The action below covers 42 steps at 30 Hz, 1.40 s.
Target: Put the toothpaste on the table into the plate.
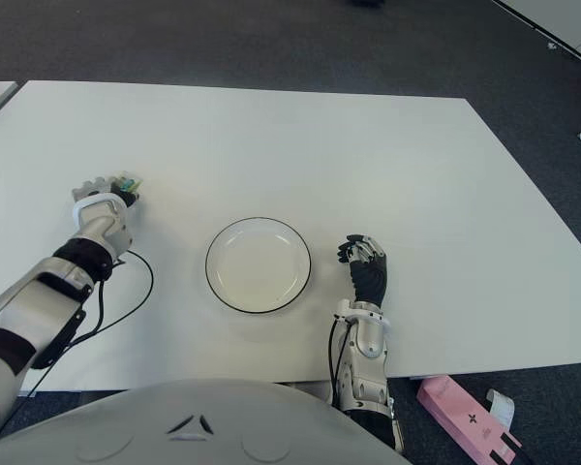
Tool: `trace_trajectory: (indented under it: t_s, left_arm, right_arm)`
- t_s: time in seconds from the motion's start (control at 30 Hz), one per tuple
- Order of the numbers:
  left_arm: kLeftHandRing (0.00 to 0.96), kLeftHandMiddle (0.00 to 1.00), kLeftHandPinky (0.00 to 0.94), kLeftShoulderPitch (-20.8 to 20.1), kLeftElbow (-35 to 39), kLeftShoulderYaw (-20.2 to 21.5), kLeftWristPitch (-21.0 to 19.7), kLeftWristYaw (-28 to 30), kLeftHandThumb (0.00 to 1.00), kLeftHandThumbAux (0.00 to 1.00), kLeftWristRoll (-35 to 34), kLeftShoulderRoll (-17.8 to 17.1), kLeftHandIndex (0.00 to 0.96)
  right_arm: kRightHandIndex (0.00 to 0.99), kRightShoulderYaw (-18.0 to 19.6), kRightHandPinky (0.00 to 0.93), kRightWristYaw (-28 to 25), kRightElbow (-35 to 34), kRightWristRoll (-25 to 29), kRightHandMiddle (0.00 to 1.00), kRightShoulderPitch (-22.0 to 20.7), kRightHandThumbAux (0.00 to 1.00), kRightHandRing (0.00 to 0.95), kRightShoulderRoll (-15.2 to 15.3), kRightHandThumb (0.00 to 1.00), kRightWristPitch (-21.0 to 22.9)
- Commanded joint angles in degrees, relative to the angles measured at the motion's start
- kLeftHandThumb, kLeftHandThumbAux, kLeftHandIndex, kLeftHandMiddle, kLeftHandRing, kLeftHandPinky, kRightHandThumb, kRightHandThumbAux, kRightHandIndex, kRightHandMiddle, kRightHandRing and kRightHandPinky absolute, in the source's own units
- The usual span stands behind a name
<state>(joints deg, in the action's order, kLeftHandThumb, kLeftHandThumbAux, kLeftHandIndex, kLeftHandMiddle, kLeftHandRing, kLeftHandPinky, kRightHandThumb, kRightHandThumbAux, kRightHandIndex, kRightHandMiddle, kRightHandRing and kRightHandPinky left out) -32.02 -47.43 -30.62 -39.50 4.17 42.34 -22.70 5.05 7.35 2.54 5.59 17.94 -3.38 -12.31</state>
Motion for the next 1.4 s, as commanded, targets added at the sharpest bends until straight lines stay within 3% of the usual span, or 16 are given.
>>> trace_trajectory:
  t_s: [0.03,0.27,0.57,0.83,0.9,1.0,1.13,1.2,1.4]
  left_arm:
    - [0.000,0.000,0.030,4.91,4.91,-3.32,-0.94,7.66,0.450,0.267,0.53,0.07,0.000]
    - [0.020,0.038,0.100,6.60,9.40,-5.45,-1.24,11.30,0.504,0.284,2.52,-2.05,0.032]
    - [0.116,0.136,0.226,9.46,14.93,-4.60,-5.53,11.53,0.627,0.344,3.92,-2.51,0.139]
    - [0.220,0.264,0.294,12.06,16.51,-2.14,-8.57,3.71,0.731,0.414,5.22,-0.42,0.385]
    - [0.266,0.296,0.349,12.56,15.11,-1.40,-7.77,0.44,0.729,0.574,5.08,0.45,0.412]
    - [0.430,0.389,0.527,12.58,12.12,-0.03,-5.80,-4.39,0.732,0.651,4.23,1.69,0.429]
    - [0.566,0.449,0.646,12.25,9.40,2.04,-4.02,-8.40,0.811,0.661,3.08,3.05,0.444]
    - [0.699,0.505,0.749,12.51,9.05,4.15,-2.65,-11.20,0.846,0.665,2.22,3.87,0.414]
    - [0.792,0.528,0.812,13.32,7.86,7.03,0.69,-15.87,0.849,0.668,0.78,4.62,0.401]
  right_arm:
    - [0.432,-0.34,0.537,0.26,2.13,0.20,0.585,1.15,0.723,0.557,-2.16,0.706,0.90]
    - [0.432,-0.45,0.538,0.39,2.47,-0.13,0.587,1.28,0.723,0.557,-2.06,0.705,0.13]
    - [0.432,-0.20,0.545,0.97,2.20,0.08,0.585,1.33,0.723,0.559,-2.26,0.705,0.70]
    - [0.432,-0.17,0.549,0.92,1.88,0.30,0.589,1.43,0.723,0.565,-2.10,0.705,1.16]
    - [0.432,-0.18,0.543,0.79,1.81,0.37,0.589,1.46,0.723,0.565,-2.01,0.705,1.24]
    - [0.432,-0.15,0.543,0.70,1.62,0.51,0.589,1.51,0.723,0.564,-1.95,0.705,1.54]
    - [0.432,-0.02,0.544,0.71,1.51,0.67,0.589,1.53,0.723,0.563,-1.97,0.705,1.70]
    - [0.432,-0.02,0.541,0.66,1.70,0.49,0.588,1.52,0.723,0.561,-1.83,0.705,1.26]
    - [0.432,-0.08,0.545,0.82,1.35,0.22,0.586,1.59,0.723,0.561,-1.76,0.705,1.59]
